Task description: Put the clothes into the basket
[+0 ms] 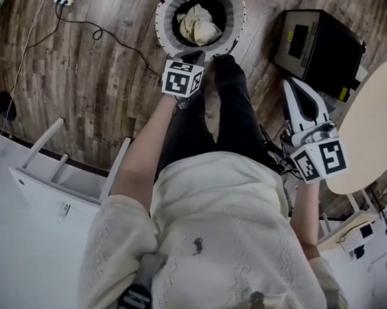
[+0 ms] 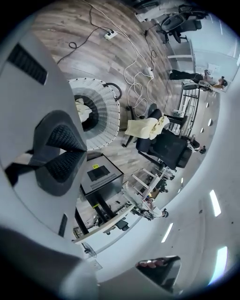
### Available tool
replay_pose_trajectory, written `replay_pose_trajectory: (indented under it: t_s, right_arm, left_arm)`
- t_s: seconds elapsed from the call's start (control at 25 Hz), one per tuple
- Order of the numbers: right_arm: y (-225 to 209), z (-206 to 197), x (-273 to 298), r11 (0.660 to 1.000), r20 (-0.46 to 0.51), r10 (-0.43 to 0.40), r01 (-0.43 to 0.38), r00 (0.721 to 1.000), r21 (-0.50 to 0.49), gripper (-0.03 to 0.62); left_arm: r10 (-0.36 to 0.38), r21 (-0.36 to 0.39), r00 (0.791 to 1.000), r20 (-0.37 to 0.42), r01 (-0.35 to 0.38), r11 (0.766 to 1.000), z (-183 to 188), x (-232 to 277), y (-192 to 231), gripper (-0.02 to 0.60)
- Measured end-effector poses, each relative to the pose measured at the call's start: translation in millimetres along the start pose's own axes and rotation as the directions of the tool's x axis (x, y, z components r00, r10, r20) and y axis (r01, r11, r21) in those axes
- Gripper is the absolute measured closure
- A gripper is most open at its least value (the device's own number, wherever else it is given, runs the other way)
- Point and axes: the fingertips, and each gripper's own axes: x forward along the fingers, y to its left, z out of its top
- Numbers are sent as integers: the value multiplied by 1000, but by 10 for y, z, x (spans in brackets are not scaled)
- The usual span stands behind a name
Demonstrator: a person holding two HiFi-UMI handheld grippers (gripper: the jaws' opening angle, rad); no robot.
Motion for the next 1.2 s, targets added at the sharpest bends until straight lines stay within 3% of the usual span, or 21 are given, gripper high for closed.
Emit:
replay_pose_trajectory:
  t_s: [0.16, 0.44, 0.76, 1.2]
  right_arm:
    - [86, 58, -21, 999, 28, -2, 1, 1000, 37, 586]
    - [324, 237, -93, 999, 77, -13, 10, 997, 42, 586]
    - [538, 420, -187, 999, 133, -18, 11, 991, 50, 586]
    - [818, 734, -412, 1000, 201, -16, 13, 979, 20, 586]
  left_arm:
    - [-49, 15, 992, 116, 48, 999, 259, -395, -189, 561]
    - [-114, 95, 955, 272, 91, 991, 705, -1143, -464, 561]
    - [-156, 140, 911, 381, 110, 984, 1002, -1778, -695, 561]
    - [-170, 162, 870, 463, 105, 981, 1100, -2456, -942, 561]
